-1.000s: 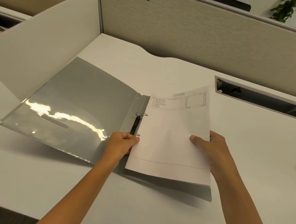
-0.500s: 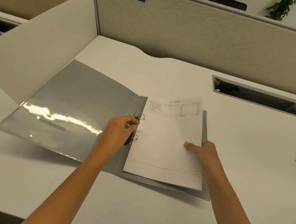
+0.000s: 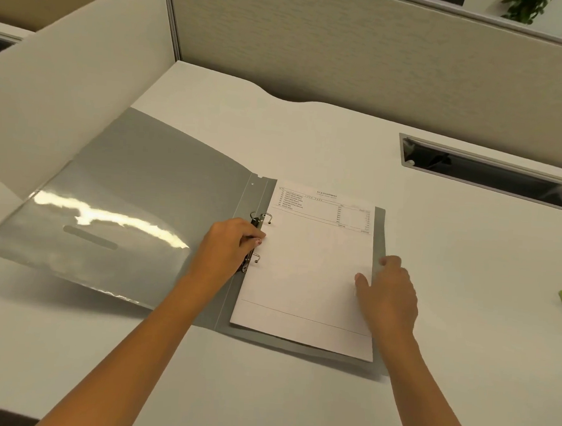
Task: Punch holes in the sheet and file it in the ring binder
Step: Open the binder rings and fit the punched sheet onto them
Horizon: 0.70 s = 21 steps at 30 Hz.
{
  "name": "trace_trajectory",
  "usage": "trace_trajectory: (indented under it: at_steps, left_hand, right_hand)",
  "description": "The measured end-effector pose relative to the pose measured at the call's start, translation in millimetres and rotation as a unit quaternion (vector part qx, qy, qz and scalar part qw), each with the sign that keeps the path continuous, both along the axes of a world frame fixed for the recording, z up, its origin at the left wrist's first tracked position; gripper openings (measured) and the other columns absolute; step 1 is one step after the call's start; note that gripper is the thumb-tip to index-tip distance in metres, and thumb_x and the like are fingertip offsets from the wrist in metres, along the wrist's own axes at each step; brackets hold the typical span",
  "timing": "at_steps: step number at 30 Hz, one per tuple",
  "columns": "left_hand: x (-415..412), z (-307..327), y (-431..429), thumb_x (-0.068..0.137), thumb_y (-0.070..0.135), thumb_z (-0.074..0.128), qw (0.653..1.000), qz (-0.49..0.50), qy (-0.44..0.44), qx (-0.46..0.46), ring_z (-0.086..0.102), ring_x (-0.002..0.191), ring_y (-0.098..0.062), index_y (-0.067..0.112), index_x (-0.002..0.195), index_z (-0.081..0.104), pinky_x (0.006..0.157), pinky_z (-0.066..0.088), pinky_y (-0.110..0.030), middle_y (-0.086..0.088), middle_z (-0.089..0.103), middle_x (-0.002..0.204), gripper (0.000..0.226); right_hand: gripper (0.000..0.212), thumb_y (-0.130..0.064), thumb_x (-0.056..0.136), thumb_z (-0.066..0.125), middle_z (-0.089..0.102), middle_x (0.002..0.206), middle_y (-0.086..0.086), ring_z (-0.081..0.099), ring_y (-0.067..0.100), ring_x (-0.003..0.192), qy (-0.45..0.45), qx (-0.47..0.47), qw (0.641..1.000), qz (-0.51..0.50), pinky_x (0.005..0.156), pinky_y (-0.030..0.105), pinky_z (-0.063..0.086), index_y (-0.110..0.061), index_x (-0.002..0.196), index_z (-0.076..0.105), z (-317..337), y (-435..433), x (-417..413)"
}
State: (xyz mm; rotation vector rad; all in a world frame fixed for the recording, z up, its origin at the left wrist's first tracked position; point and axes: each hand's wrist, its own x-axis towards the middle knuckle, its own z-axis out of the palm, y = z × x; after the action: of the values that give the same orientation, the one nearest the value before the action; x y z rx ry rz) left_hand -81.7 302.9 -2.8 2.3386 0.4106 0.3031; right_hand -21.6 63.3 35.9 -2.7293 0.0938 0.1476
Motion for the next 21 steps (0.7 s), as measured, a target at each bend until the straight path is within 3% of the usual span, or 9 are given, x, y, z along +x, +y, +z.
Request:
trace_trajectory:
  at_steps: [2, 5, 7, 10, 13, 15, 18, 21]
  left_hand:
    - [-0.5, 0.9, -1.4, 0.086, 0.019, 0.069, 1.0, 0.006, 0.001, -0.001, 0.059, 0.077, -0.005, 0.016, 0.101, 0.076, 0.078, 0.048, -0.016, 0.003, 0.071, 0.103, 0.016]
    - [-1.1, -0.1, -2.7, 0.086, 0.021, 0.069, 1.0, 0.013, -0.001, -0.007, 0.059, 0.074, -0.002, 0.017, 0.099, 0.076, 0.077, 0.051, -0.017, 0.005, 0.072, 0.1, 0.015]
    - [-1.2, -1.8, -3.1, 0.085, 0.021, 0.07, 1.0, 0.014, -0.003, -0.009, 0.058, 0.074, 0.0, 0.017, 0.098, 0.076, 0.075, 0.047, -0.01, 0.006, 0.072, 0.098, 0.015]
    - [-2.1, -2.3, -3.7, 0.086, 0.02, 0.069, 1.0, 0.015, -0.01, -0.012, 0.061, 0.077, -0.004, 0.016, 0.099, 0.075, 0.077, 0.049, -0.013, 0.004, 0.072, 0.097, 0.015]
    - [-7.1, -0.5, -4.2, 0.089, 0.02, 0.064, 0.998, 0.036, -0.025, -0.041, 0.061, 0.079, -0.006, 0.014, 0.102, 0.074, 0.073, 0.046, -0.008, 0.005, 0.07, 0.095, 0.017]
    - [-12.9, 0.0, -3.5, 0.09, 0.021, 0.062, 0.996, 0.05, -0.033, -0.065, 0.06, 0.08, -0.003, 0.016, 0.103, 0.074, 0.071, 0.042, -0.004, 0.008, 0.067, 0.094, 0.018]
    - [-20.9, -1.4, -2.4, 0.091, 0.021, 0.062, 0.995, 0.047, -0.03, -0.08, 0.059, 0.082, 0.005, 0.02, 0.103, 0.074, 0.071, 0.042, 0.0, 0.013, 0.066, 0.094, 0.018]
    - [-25.2, -1.8, -3.0, 0.091, 0.022, 0.061, 0.993, 0.052, -0.028, -0.101, 0.06, 0.085, 0.008, 0.022, 0.103, 0.074, 0.073, 0.045, -0.001, 0.015, 0.066, 0.093, 0.017]
  right_hand:
    - [0.043, -0.021, 0.09, 0.062, 0.055, 0.119, 0.013, 0.05, 0.033, 0.107, -0.083, -0.001, 0.996, 0.03, 0.076, 0.032, 0.038, -0.01, 0.128, 0.047, -1.3, 6.1, -4.8]
    - [0.03, -0.012, 0.089, 0.064, 0.056, 0.113, 0.005, 0.052, 0.024, 0.104, -0.144, 0.106, 0.977, 0.121, 0.08, 0.021, 0.036, -0.013, 0.118, 0.058, -5.1, 18.3, -7.7]
    - [0.023, -0.009, 0.088, 0.064, 0.06, 0.108, 0.0, 0.059, 0.011, 0.092, -0.114, 0.194, 0.96, 0.169, 0.078, 0.016, 0.046, -0.015, 0.11, 0.063, -6.2, 29.7, -11.2]
    - [0.017, -0.01, 0.088, 0.066, 0.066, 0.101, -0.004, 0.061, 0.0, 0.085, -0.049, 0.255, 0.942, 0.212, 0.072, 0.002, 0.045, -0.016, 0.104, 0.067, -10.0, 48.4, -21.1]
    - [0.018, -0.014, 0.086, 0.069, 0.068, 0.101, -0.005, 0.063, 0.003, 0.089, -0.019, 0.291, 0.929, 0.228, 0.078, 0.007, 0.048, -0.017, 0.104, 0.069, -20.1, 64.4, -32.3]
    - [0.025, -0.02, 0.086, 0.069, 0.066, 0.112, -0.006, 0.059, 0.006, 0.102, -0.023, 0.275, 0.932, 0.233, 0.092, 0.017, 0.047, -0.02, 0.112, 0.067, -30.0, 71.9, -37.9]
    - [0.051, -0.038, 0.088, 0.064, 0.043, 0.146, -0.007, 0.034, 0.009, 0.136, -0.003, 0.22, 0.939, 0.266, 0.111, 0.017, 0.022, -0.028, 0.136, 0.05, -44.0, 79.1, -43.4]
    - [0.072, -0.059, 0.088, 0.052, 0.007, 0.163, -0.005, 0.0, 0.014, 0.15, -0.014, 0.137, 0.938, 0.319, 0.121, 0.031, 0.006, -0.036, 0.15, 0.024, -58.4, 80.5, -44.5]
